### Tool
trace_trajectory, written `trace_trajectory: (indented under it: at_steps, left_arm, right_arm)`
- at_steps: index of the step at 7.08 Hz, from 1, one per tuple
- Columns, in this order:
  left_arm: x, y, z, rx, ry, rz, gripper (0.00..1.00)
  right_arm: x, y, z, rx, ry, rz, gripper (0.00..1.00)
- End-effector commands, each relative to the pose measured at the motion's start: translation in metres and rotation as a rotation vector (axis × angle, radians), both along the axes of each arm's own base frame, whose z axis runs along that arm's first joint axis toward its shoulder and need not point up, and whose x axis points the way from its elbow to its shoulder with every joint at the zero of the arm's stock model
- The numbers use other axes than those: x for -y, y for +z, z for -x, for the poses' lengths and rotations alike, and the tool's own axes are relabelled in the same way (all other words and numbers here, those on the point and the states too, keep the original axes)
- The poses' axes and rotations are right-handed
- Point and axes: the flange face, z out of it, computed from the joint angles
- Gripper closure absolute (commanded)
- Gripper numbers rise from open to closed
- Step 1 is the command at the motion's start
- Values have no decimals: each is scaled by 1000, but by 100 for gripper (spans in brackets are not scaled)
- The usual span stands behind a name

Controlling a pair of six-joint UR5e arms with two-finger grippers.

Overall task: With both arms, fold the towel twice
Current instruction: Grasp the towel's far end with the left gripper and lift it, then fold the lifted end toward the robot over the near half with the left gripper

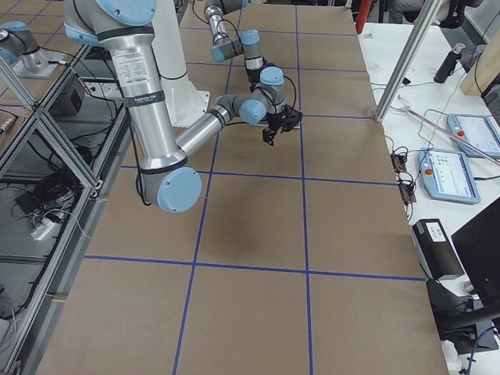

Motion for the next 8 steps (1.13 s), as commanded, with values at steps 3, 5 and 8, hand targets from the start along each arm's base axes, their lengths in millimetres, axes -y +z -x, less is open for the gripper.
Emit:
trace_trajectory:
  at_steps: [3, 5, 8]
  left_arm:
    - [94, -21, 4, 20, -133, 70, 100]
    - [117, -31, -12, 23, -146, 71, 100]
    - [131, -39, -21, 26, -156, 74, 100]
  right_arm:
    - [13, 14, -3, -21, -12, -3, 0]
    - [14, 15, -4, -21, -11, -3, 0]
    - [14, 17, -4, -25, -10, -1, 0]
